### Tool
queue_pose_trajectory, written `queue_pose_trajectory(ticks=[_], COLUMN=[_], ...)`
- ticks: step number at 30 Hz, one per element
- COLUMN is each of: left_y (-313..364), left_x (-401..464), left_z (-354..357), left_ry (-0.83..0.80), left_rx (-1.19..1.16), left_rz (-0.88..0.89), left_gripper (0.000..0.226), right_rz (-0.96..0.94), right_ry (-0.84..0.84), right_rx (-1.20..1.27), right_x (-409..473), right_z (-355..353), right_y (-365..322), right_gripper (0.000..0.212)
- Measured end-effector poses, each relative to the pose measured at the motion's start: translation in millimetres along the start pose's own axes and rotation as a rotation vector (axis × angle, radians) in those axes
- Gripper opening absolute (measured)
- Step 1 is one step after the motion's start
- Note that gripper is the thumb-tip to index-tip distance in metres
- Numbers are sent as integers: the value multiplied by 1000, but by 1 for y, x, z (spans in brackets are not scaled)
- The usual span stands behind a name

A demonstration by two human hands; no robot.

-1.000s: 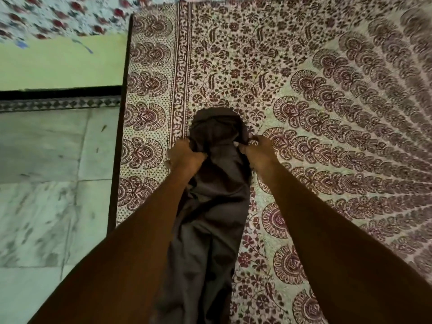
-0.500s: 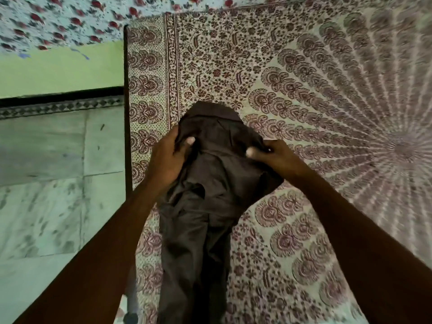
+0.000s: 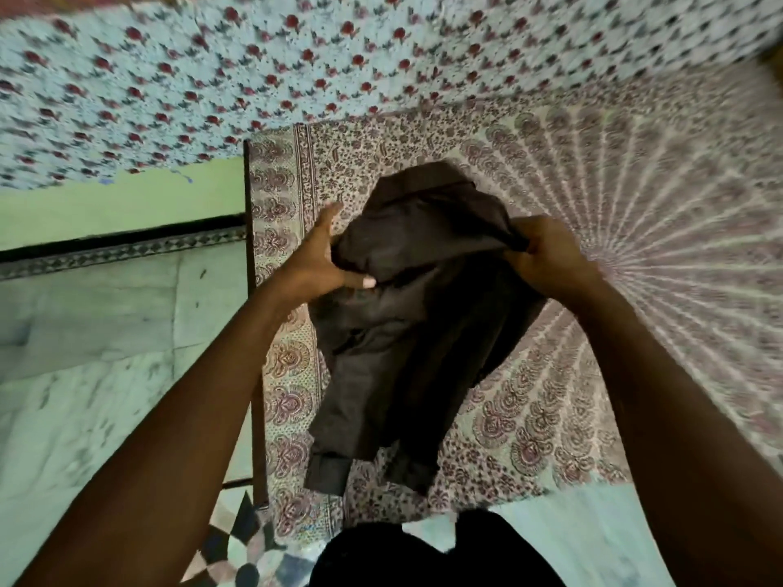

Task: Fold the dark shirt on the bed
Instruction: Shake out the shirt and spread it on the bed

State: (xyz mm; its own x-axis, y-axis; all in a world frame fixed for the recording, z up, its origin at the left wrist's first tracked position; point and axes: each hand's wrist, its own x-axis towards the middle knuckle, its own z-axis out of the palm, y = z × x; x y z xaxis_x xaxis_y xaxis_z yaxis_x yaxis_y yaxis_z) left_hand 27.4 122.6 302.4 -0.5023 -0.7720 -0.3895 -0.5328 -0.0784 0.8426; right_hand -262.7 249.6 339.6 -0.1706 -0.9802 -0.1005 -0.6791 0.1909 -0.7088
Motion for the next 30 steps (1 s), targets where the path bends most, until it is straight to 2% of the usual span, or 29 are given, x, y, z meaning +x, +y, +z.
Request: queue_pose_trajectory(ticks=[2,3,5,7,10,12,15,18,21,24,27,30], left_y=[29,44,70,89,121,141,167,184,197,206,211,215], left_x=[-13,-23,-43,-58,-82,-92,-106,-117,-128,-135,-138,-139], left_z=[2,3,11,23,55,74,101,115,120,123,127,131], left_ry=[-130,-184,-235,-173,-49,-32,37,103,163,249,257,235], left_rx=[35,41,-6,-133,-203,-195,-273,-345,-264,-38,127,244], left_rz=[-62,-78,-88,-41,85,127,157,208,222,220,298,368], left_gripper=[72,63,75,78,49,41,47,55,52,54,68,78], right_rz=[-73,-108,-169,-216,-270,-296,-317,-217,-163,-151,-158,-181], right_ry=[79,96,117,148,140,121,82,-83,-140,-64,115,231], right_rx=[-28,-24,-11,-10,8,0,50,93,51,-25,-182,-215], right_x=[-19,-28,-46,-57,-73,-83,-100,-116,-124,-129,-133,-141], right_z=[-24,-38,-68,-94,-133,-153,-182,-205,-221,-232,-236,-236], right_y=[-9,-12,-9,2,23,27,22,21,31,37,39,35], right_gripper=[19,14,15,24,23,25,31,38,36,20,24,26])
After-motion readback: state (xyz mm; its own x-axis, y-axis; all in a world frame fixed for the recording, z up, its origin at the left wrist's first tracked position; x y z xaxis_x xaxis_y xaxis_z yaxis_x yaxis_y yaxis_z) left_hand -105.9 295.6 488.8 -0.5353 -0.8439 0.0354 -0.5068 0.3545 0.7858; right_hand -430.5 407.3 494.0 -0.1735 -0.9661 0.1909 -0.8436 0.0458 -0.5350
